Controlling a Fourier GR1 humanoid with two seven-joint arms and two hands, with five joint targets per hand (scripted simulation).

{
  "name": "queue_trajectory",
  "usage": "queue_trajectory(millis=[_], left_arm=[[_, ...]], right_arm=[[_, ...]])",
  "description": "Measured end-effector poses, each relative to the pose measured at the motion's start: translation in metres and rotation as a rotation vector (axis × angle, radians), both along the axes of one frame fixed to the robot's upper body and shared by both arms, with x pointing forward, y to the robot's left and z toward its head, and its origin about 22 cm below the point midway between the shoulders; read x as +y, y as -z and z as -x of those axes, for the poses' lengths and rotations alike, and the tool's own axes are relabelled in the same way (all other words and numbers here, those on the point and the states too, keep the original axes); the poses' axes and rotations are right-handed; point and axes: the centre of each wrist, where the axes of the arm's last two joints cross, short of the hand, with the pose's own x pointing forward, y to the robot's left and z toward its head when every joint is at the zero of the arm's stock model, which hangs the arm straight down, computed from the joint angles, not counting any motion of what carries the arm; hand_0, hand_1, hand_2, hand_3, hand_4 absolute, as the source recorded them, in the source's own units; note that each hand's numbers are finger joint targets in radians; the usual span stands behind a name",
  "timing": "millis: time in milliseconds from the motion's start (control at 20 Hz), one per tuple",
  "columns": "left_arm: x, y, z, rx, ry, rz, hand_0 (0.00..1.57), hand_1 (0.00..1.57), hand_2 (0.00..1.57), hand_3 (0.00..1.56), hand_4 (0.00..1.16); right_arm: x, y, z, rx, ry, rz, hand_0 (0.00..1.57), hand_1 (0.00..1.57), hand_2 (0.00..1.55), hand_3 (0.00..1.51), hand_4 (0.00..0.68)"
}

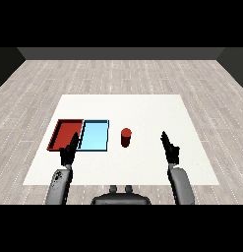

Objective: Pick the red can and put it in the red box

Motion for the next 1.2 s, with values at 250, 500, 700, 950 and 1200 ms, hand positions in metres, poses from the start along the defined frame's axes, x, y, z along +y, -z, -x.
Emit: queue_trajectory(millis=[250,500,700,950,1200], left_arm=[[0.000,-0.001,-0.001,0.000,0.000,-0.013,0.00,0.00,0.00,0.00,0.00],[-0.011,-0.021,-0.011,-0.288,0.039,0.067,0.00,0.00,0.00,0.00,0.00],[-0.009,-0.019,-0.007,-0.431,0.055,0.099,0.00,0.00,0.00,0.00,0.00],[-0.009,-0.011,-0.005,-0.491,0.066,0.117,0.00,0.00,0.00,0.00,0.00],[-0.003,-0.009,-0.008,-0.520,0.070,0.117,0.00,0.00,0.00,0.00,0.00]], right_arm=[[-0.007,-0.006,0.006,-0.020,-0.014,-0.014,0.00,0.00,0.00,0.00,0.000],[-0.003,-0.023,0.005,-0.235,-0.075,-0.108,0.00,0.00,0.00,0.00,0.000],[-0.008,-0.026,0.010,-0.330,-0.105,-0.156,0.00,0.00,0.00,0.00,0.000],[-0.014,-0.016,0.012,-0.372,-0.118,-0.180,0.00,0.00,0.00,0.00,0.000],[-0.009,-0.017,0.007,-0.385,-0.127,-0.183,0.00,0.00,0.00,0.00,0.000]])
